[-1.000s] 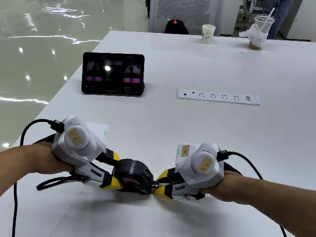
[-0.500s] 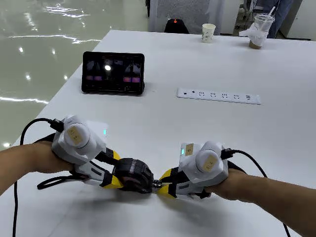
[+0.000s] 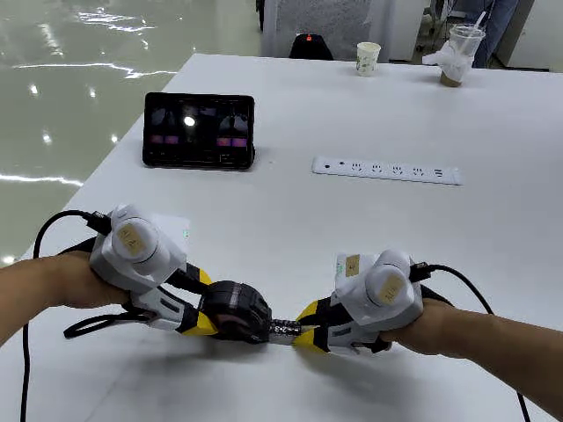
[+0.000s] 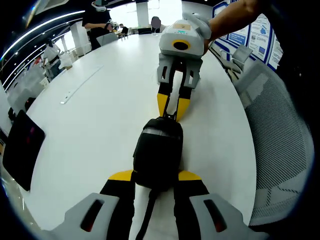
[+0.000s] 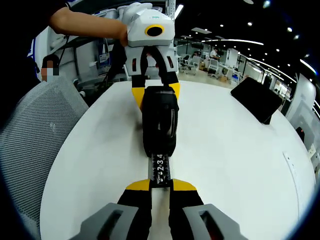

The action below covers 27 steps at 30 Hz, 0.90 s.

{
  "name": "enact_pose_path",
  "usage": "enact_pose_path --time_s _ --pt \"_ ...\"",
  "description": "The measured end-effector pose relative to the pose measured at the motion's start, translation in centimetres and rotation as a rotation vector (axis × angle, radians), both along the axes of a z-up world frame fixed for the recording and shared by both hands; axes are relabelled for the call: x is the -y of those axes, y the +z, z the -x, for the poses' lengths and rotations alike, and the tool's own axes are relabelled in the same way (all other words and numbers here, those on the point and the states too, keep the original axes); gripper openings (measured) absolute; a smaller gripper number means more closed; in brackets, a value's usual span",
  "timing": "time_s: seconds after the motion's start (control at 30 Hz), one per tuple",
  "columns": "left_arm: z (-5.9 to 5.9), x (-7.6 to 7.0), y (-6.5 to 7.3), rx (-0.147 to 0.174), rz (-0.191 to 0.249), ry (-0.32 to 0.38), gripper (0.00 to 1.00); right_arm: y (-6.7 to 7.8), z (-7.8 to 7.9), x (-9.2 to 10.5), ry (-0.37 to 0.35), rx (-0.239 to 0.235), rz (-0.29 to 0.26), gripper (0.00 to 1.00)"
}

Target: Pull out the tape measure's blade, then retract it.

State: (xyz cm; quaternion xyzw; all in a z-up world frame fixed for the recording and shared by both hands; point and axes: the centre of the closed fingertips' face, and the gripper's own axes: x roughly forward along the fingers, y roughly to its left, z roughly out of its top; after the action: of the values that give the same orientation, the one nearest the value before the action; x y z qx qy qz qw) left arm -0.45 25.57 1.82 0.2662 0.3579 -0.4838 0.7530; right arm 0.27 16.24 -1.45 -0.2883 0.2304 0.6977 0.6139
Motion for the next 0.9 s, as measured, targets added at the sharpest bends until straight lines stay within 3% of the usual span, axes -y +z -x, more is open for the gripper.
enact_pose_path --time_s 0.3,0.9 --pt "0.5 0.4 0.4 -0.002 0.003 0.003 0.24 0.0 -0.2 1.3 -0.004 -0.004 0.005 0.09" --pt "0.3 0.3 0.3 -0.007 0.016 0.018 0.24 0.0 -0.2 3.4 -0.021 -0.020 0.006 0.09"
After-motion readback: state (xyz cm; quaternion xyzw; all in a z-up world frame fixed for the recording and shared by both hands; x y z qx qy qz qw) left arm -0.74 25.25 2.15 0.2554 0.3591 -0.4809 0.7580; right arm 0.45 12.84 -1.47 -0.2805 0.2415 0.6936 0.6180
